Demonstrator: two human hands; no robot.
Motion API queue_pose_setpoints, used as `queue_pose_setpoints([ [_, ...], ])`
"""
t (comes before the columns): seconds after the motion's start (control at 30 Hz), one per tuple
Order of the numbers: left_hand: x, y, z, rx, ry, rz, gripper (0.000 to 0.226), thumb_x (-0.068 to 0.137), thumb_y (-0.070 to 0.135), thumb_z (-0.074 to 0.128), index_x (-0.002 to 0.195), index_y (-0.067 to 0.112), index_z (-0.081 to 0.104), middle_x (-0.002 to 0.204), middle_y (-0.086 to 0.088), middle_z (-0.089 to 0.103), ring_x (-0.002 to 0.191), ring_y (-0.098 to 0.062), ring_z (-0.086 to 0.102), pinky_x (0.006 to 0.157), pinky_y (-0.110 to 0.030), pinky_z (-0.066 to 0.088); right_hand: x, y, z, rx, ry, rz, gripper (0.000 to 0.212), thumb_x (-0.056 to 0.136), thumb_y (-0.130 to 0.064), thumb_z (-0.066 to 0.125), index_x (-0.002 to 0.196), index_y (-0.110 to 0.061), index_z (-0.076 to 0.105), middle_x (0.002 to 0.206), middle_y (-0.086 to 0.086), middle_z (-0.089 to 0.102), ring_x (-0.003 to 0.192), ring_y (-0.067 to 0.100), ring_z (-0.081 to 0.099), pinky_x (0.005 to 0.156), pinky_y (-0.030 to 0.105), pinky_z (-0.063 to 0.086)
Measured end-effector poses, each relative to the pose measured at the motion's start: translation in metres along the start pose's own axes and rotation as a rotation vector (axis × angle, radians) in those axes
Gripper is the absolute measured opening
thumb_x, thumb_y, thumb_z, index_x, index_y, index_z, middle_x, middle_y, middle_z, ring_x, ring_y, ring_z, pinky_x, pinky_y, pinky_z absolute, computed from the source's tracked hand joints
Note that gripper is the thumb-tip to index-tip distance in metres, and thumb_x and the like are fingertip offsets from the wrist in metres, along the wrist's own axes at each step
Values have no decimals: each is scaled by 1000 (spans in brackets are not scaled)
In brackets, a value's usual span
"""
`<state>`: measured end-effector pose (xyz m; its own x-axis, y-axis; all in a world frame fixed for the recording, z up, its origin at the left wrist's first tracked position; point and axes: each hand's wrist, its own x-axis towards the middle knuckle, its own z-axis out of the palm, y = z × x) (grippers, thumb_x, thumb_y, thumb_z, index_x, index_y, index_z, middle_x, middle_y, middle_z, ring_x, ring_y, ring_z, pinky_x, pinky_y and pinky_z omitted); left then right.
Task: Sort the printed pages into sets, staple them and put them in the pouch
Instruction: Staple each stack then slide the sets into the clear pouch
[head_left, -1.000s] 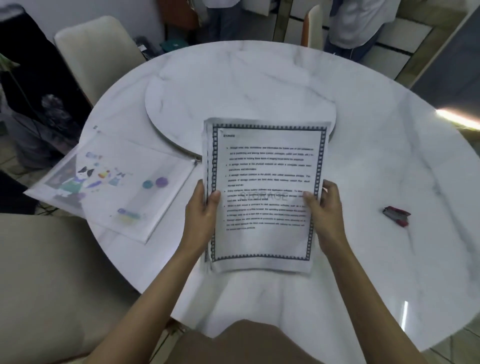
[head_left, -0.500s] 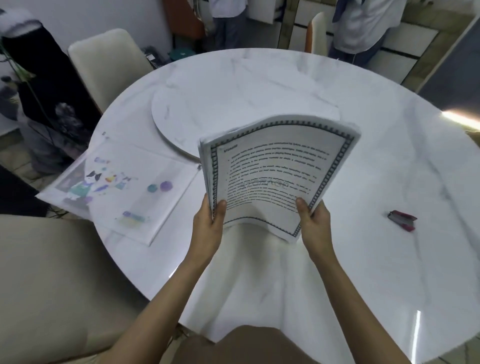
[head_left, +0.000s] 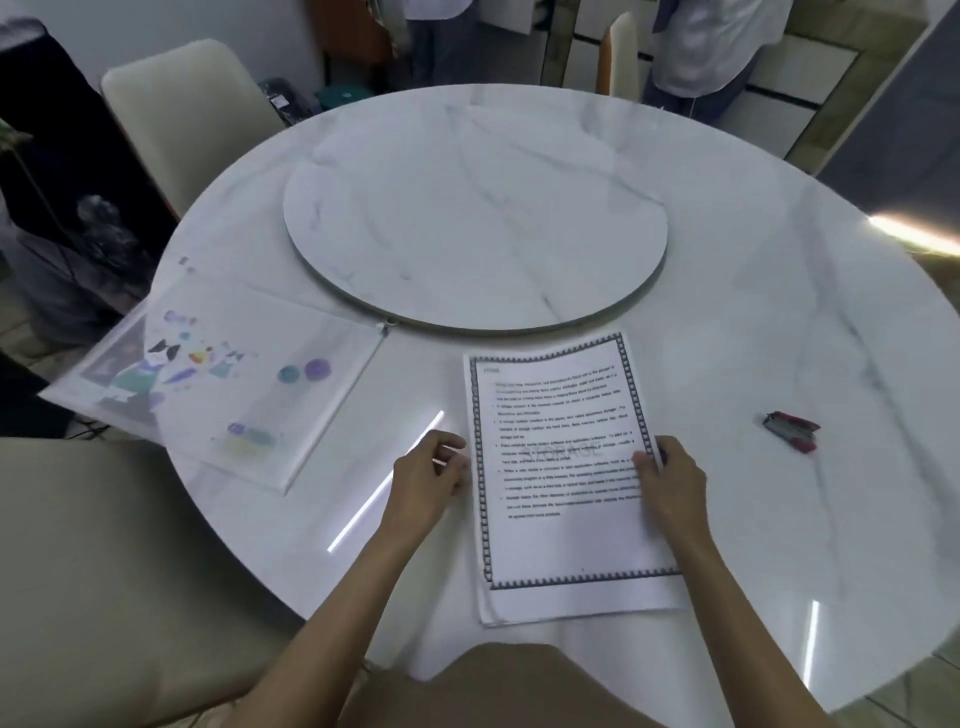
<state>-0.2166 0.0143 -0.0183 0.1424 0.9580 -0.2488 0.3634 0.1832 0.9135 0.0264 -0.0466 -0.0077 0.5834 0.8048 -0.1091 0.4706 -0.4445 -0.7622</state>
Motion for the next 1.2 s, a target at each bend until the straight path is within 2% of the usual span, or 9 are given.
queue_pose_setpoints([
  [0.17,2,-10,-11,109,50,50,14,90,9,54,95,20,60,88,2,64,77,-7,61,64,-3,41,14,25,-9,-146,56,23,24,93,-4,48,114,7,53,110,25,57,97,33,54,80,28,38],
  [0.27,4,-12,-28,175,139,116,18,90,5,53,104,13,62,99,1,63,88,-14,61,75,-12,42,20,30,-9,-237,104,-21,29,90,-3,53,118,6,53,117,26,49,109,39,49,91,38,38],
  [0.37,13,-16,-54,301,250,190,24,91,6,52,114,8,59,110,-5,60,101,-18,55,88,-21,39,21,21,-2,-266,119,-131,32,89,-1,53,120,4,52,118,24,48,111,36,46,95,38,36],
  [0.57,29,-33,-111,491,423,138,30,92,9,51,122,8,54,124,-15,54,116,-28,46,96,-27,34,25,-35,56,-249,-158,-444,31,91,-6,53,122,-1,53,119,16,50,111,28,49,93,22,33],
  [0.67,28,-43,-128,532,478,54,35,91,9,53,125,6,52,126,-18,53,119,-32,44,102,-37,35,29,-69,96,-294,-295,-607,31,91,-8,54,122,-2,54,119,16,52,110,28,51,93,28,37],
  [0.77,29,-56,-141,587,483,-39,41,89,10,55,129,4,49,132,-19,49,124,-34,41,106,-42,32,36,-104,137,-356,-371,-760,33,90,-9,53,122,-4,54,120,14,53,109,29,53,91,35,40],
  [0.93,28,-69,-153,644,418,-163,57,90,23,56,140,4,34,148,-19,30,138,-34,24,114,-41,18,51,-149,198,-469,-500,-918,38,91,-9,48,129,-6,48,131,11,48,118,27,46,92,34,35],
  [1.07,28,-71,-161,667,362,-193,60,92,29,53,142,5,30,152,-18,22,140,-34,18,116,-39,14,60,-166,235,-491,-529,-992,38,89,-6,46,127,-4,50,134,12,47,120,29,47,93,38,39],
  [1.2,26,-69,-168,689,312,-214,59,92,31,52,143,8,31,154,-14,20,141,-31,15,116,-38,14,60,-163,247,-498,-496,-979,30,85,-3,43,113,-2,55,118,11,53,103,30,50,77,34,37],
])
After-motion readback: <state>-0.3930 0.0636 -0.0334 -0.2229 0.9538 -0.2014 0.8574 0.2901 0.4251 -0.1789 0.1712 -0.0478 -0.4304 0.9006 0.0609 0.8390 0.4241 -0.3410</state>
